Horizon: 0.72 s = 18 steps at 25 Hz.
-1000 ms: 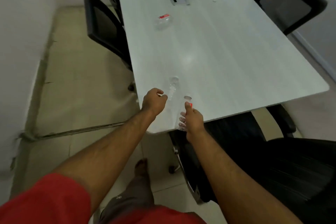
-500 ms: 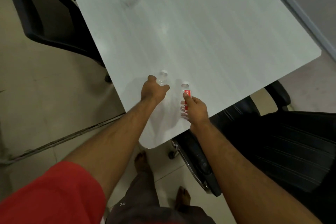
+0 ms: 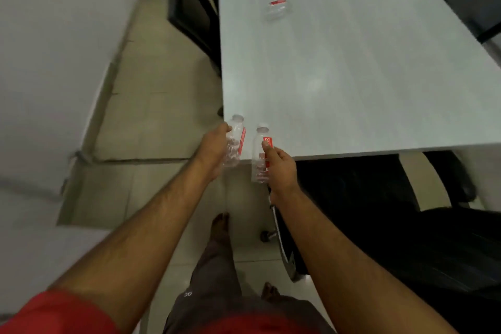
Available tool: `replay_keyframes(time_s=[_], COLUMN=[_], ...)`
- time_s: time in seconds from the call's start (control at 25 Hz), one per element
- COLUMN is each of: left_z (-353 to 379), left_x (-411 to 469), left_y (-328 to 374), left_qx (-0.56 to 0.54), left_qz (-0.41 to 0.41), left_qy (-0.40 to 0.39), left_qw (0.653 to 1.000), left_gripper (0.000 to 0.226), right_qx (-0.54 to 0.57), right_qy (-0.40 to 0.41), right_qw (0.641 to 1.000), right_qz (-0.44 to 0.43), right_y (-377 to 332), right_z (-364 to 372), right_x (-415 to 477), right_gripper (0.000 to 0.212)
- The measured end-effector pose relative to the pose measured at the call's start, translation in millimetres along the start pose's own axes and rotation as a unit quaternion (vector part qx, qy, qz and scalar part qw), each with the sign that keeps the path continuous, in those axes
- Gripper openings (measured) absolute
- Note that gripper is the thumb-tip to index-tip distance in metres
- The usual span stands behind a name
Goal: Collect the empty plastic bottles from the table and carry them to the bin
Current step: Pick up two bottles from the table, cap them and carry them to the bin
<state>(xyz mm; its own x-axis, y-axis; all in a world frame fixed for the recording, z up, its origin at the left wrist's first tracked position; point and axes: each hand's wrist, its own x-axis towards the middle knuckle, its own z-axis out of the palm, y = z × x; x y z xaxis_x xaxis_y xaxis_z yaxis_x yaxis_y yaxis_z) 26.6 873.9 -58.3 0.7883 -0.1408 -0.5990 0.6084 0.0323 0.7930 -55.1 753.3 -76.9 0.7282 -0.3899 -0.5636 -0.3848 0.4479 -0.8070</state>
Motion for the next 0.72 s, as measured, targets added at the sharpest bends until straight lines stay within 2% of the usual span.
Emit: replay_keyframes(time_s=[0.16,0.28,0.44,0.56,0.72], left_z=[-51.1,-84.8,-133.2,-159.0,-200.3], left_x=[-120.0,-205.7,-333.7,-423.3,-557.5], left_y=[-62.4,-102.3,-174.0,-240.1,-364.0], left_qx=[-0.034,-0.082,-0.145,-0.182,-0.242], left_qz=[0.054,0.075,0.075,0.064,0.071], left_qy=[0.07,0.143,0.267,0.297,0.381], left_qw=[0.996,0.983,0.95,0.935,0.889], left_gripper=[0.027,0.018,0.017,0.02,0.024], right_qx=[-0.038,-0.072,-0.164,-0.216,-0.287], right_qy=[-0.108,-0.201,-0.318,-0.368,-0.44], right_qw=[0.993,0.976,0.932,0.901,0.846], right_qz=[0.018,0.042,0.065,0.077,0.09], right_y=[36.7,66.9,126.3,182.5,286.6], right_z=[-10.3,-15.4,-15.9,-26.3,-57.2], right_x=[-85.4,-146.1,-242.4,-313.3,-435.6], right_gripper=[0.03,0.017,0.014,0.013,0.009])
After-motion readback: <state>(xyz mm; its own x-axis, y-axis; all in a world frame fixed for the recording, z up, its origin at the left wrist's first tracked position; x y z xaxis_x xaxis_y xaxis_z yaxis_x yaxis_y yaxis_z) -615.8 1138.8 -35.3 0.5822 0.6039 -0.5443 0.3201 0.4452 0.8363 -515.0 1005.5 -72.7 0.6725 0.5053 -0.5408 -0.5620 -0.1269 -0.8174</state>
